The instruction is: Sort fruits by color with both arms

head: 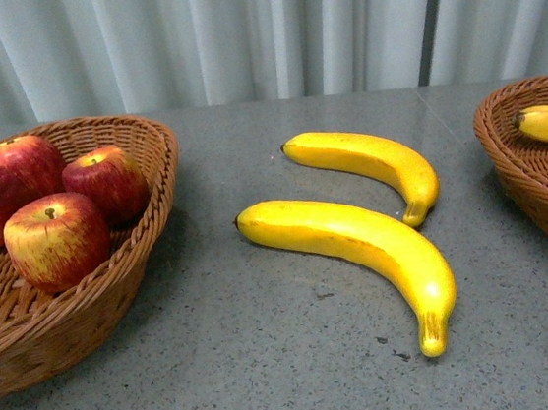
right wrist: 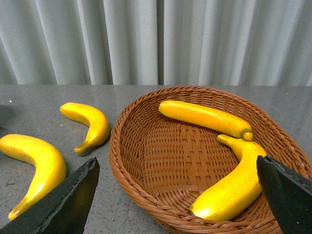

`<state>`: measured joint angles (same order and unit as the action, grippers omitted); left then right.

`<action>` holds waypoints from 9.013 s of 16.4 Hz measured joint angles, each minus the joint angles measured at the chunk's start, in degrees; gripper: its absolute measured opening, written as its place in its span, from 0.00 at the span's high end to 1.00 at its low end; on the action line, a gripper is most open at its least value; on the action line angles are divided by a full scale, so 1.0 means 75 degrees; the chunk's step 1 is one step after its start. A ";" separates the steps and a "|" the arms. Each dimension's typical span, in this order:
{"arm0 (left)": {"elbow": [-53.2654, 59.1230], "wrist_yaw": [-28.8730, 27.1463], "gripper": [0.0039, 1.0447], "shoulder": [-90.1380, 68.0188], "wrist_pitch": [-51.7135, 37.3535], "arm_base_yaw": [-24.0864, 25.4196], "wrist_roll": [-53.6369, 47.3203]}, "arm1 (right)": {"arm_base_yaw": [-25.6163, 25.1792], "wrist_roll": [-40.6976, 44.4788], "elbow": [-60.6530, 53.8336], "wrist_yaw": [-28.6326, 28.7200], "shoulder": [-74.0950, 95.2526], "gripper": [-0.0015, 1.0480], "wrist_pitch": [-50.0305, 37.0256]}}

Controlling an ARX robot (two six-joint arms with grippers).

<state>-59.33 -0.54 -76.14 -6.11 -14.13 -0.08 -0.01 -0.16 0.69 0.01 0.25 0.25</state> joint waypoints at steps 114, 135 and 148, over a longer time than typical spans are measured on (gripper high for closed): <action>0.7807 0.0070 0.06 1.0069 0.0839 0.1868 0.0006 | 0.2057 0.3153 1.2284 0.2002 1.6288 0.06 0.1422; 0.7807 0.0070 0.06 1.0069 0.0839 0.1868 0.0006 | 0.2113 0.4106 1.2948 0.0863 1.7206 0.48 0.2328; 0.7807 0.0067 0.06 1.0069 0.0839 0.1868 0.0006 | -0.1166 0.3442 0.7498 0.2509 1.2316 0.69 -0.0329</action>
<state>-0.78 -0.03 -0.62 0.19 -0.12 -0.03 -8.75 25.65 56.93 18.83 92.62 -2.22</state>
